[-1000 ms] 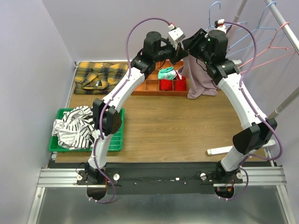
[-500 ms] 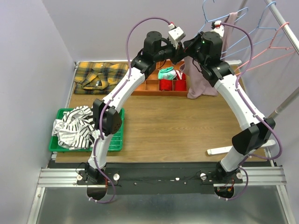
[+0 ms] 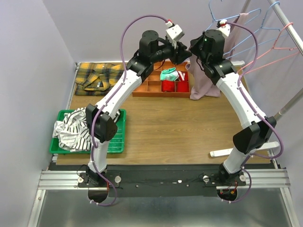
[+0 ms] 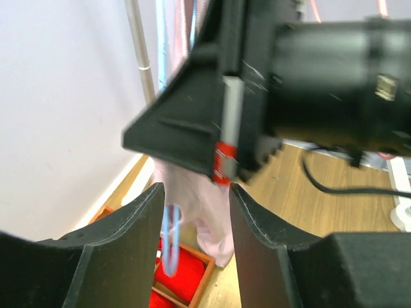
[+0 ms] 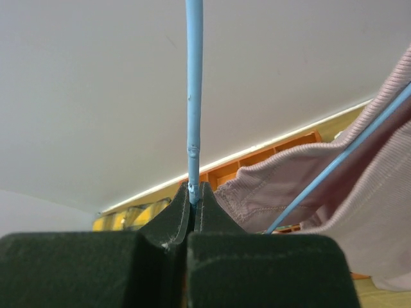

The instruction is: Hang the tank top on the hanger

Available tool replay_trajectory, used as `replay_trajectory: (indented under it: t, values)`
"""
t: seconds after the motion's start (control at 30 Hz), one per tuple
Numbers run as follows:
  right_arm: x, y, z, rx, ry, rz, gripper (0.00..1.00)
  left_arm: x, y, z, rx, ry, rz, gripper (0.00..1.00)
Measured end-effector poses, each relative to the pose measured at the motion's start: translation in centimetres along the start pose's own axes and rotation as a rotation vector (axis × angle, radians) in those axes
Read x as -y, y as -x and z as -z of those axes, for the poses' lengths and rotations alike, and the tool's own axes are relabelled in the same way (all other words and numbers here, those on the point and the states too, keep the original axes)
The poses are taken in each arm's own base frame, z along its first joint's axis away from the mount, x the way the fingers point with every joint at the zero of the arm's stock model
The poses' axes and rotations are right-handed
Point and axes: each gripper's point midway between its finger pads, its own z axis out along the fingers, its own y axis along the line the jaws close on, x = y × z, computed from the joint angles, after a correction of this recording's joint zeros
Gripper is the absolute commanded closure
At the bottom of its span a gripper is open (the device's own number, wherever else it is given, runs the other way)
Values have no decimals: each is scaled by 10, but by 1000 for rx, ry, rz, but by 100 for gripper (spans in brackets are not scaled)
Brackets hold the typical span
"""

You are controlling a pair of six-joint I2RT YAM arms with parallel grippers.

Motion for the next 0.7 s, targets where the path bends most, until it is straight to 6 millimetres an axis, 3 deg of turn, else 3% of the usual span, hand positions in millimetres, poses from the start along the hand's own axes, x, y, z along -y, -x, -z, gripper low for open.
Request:
replay_trajectory:
  t: [0.3,0.57,0.7]
  values:
    - [-13,28,-9,70,-6,-157,99,15,10,42,-1,42,-18,44]
    - [14,55,-20,141,-72,-315,99,19,27,82,29,102,-37,44]
    - [32,78,-30,192,-94,-410,99,22,37,96,43,120,-46,44]
